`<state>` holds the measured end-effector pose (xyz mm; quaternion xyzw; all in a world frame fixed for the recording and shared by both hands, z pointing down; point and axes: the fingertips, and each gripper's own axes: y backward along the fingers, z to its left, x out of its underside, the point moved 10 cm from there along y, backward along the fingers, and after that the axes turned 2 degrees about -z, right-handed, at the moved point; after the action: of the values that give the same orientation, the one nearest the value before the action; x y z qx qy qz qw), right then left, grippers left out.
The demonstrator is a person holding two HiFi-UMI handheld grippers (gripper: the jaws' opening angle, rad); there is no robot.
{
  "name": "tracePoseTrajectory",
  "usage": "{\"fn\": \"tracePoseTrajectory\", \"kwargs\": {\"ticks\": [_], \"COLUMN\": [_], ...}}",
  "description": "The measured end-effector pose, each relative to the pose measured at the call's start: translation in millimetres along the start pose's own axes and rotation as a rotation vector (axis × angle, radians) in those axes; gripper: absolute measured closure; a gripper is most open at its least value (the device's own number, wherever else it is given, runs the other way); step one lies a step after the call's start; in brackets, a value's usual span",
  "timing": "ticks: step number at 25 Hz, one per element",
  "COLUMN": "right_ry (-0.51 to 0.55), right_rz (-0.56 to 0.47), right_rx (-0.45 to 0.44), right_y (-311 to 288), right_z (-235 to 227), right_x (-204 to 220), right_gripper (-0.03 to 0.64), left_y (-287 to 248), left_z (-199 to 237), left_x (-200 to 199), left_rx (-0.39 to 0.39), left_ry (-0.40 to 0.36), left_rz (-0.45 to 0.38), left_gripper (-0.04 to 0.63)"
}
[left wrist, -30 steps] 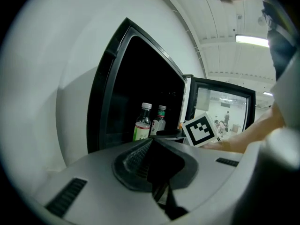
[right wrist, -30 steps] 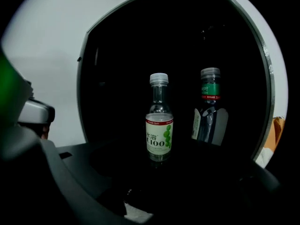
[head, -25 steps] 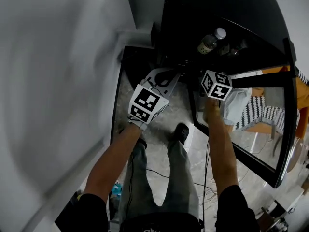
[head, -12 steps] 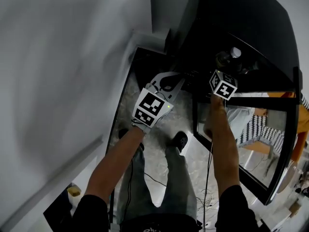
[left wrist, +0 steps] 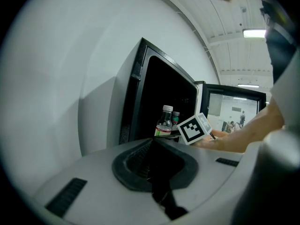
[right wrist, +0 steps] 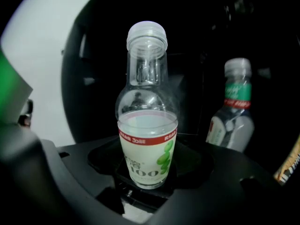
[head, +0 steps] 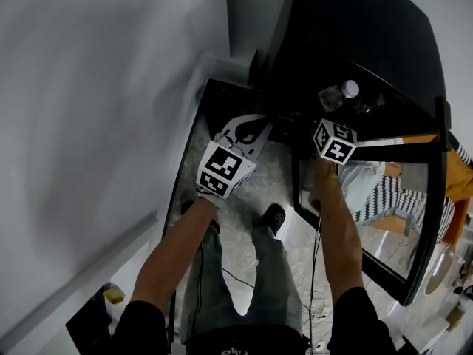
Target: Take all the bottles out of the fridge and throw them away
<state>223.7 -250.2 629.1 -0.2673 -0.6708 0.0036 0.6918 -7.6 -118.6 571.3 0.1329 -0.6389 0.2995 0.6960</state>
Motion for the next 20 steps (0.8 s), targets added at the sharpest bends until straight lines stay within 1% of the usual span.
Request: {"fn": "tracePoseTrajectory", "kwargs": {"ticks": [5,9,12,16,20], "right_ry": [-0.010,-0.015,-0.016,-0.022,-0.014], "right_rz": [0.015,0.051,0.065,0.058,0.049], "right_rx": [-0.038,-0.081,-0.109,-0.129,-0.138], "right_y": [59,117,158,209,250], "right_z": [18,35,46,58,66], "right_x": [-19,-41,-68,-111,-147], "right_gripper": [0.299,0.299,0.299,0.299,0.299], "left_y": [12,30,39,50,60], "left_z": [-21,-42,-57,-76,-91], "left_x": [-28,-58,-91,-135,-172], "left_rx": [0.036,0.064,0.078,0.100,0.109], "left_ry": [-0.016,-0.001,0.015,0.003,-0.007], "left_rz": [0.008,0.014,-0.002,-0.020,-0.043], "left_gripper": [0.589,0.589,0.589,0.589,0.589]}}
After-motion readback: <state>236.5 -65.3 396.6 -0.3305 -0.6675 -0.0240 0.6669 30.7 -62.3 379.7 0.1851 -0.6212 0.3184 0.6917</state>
